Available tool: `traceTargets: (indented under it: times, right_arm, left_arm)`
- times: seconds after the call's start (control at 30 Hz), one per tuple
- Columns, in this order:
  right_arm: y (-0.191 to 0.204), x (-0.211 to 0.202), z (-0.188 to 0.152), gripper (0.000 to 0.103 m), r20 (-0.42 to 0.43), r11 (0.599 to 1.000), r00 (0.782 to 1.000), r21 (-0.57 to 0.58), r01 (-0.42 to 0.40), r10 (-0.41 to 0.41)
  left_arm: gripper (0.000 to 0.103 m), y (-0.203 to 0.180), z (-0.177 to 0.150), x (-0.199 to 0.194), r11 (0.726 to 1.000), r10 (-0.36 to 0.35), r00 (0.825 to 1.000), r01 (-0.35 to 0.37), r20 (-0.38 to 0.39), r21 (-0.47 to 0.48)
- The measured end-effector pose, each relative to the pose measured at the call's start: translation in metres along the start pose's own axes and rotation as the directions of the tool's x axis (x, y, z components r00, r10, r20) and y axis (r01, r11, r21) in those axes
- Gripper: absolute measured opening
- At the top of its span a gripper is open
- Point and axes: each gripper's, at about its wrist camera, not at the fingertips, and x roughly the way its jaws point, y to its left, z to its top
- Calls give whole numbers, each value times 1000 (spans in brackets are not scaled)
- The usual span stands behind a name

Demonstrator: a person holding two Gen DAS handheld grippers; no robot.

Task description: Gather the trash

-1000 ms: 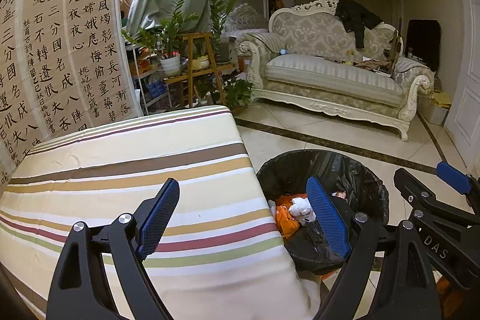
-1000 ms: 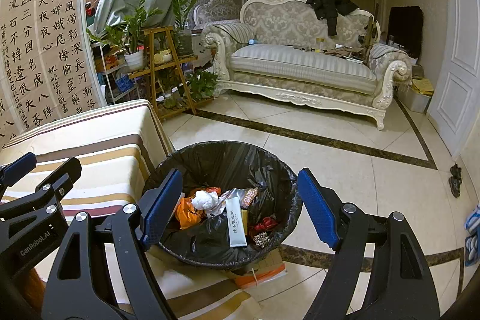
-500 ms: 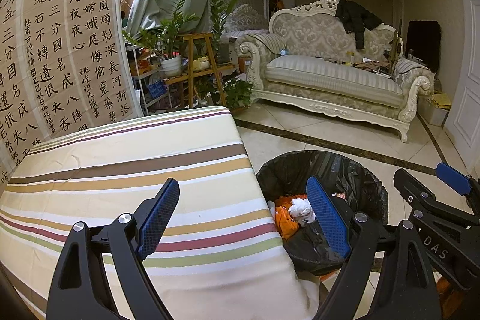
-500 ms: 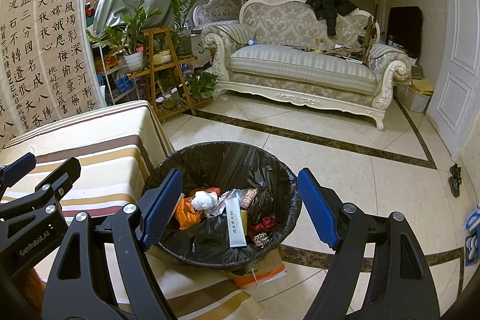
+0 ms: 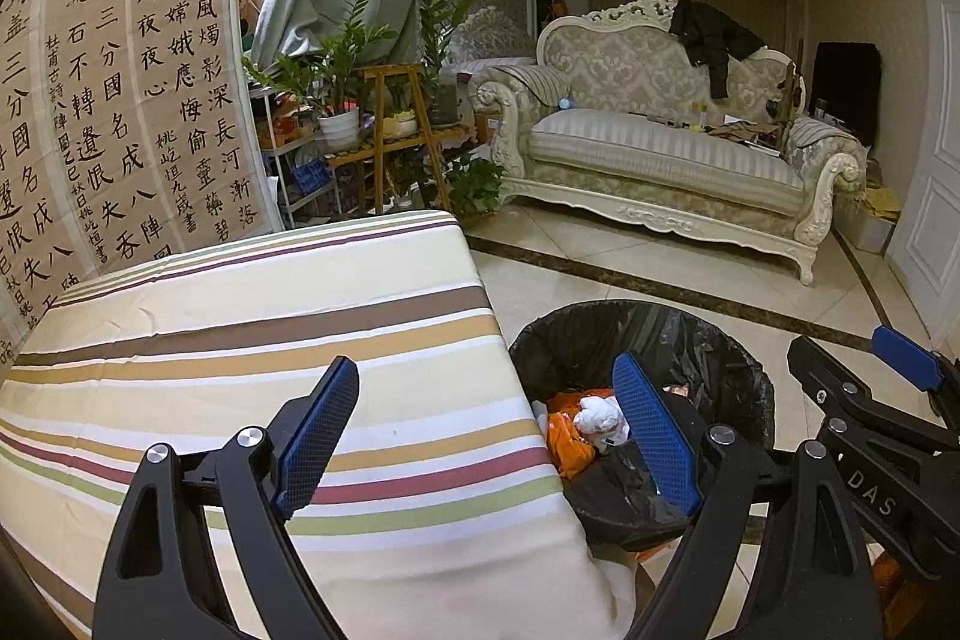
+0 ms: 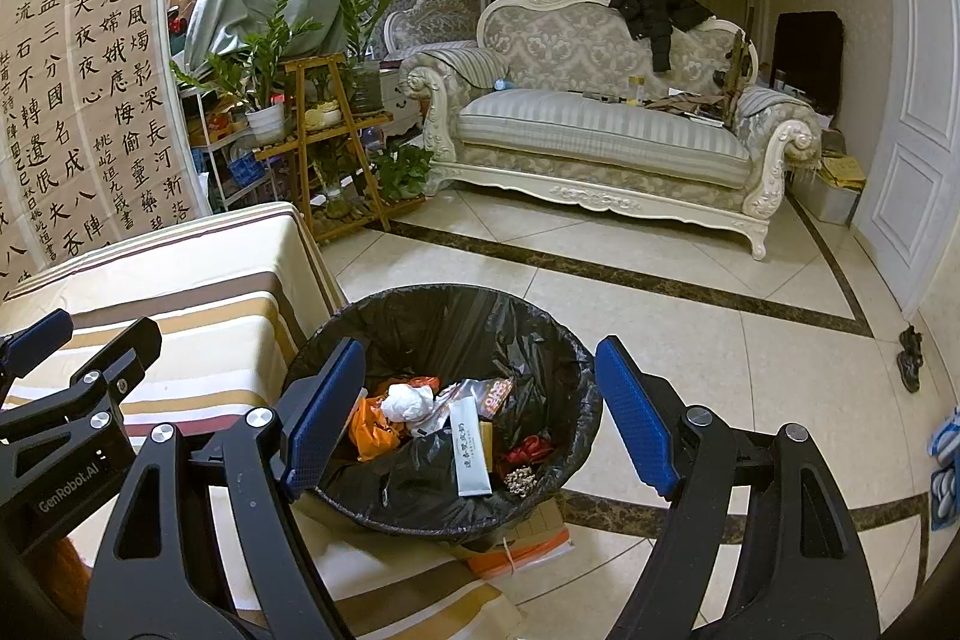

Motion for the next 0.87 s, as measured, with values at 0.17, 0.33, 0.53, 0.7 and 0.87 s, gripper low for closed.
traceTargets:
  times: [0.17, 0.33, 0.53, 0.7, 0.87]
  right_arm:
    - [0, 0, 0, 77, -1, 1000, 1000, -1, -1, 1]
    - [0, 0, 0, 77, -2, 1000, 1000, 0, 0, 0]
    - [2, -1, 0, 77, -9, 1000, 1000, -4, -4, 4]
    - [15, 2, 3, 77, -12, 999, 1000, -23, -23, 23]
    - [47, 6, 8, 79, -18, 994, 997, -73, -77, 76]
  left_arm:
    - [84, -4, 2, -1, 1000, 1, 1000, -1, 6, 9]
    - [85, -6, 2, 1, 1000, 5, 1000, -5, 12, 9]
    - [86, -1, 0, 3, 1000, 3, 1000, -3, 6, -6]
    - [86, 15, 2, 9, 999, 28, 999, -29, -21, -39]
    - [86, 51, 1, 19, 993, 77, 995, -82, -59, -84]
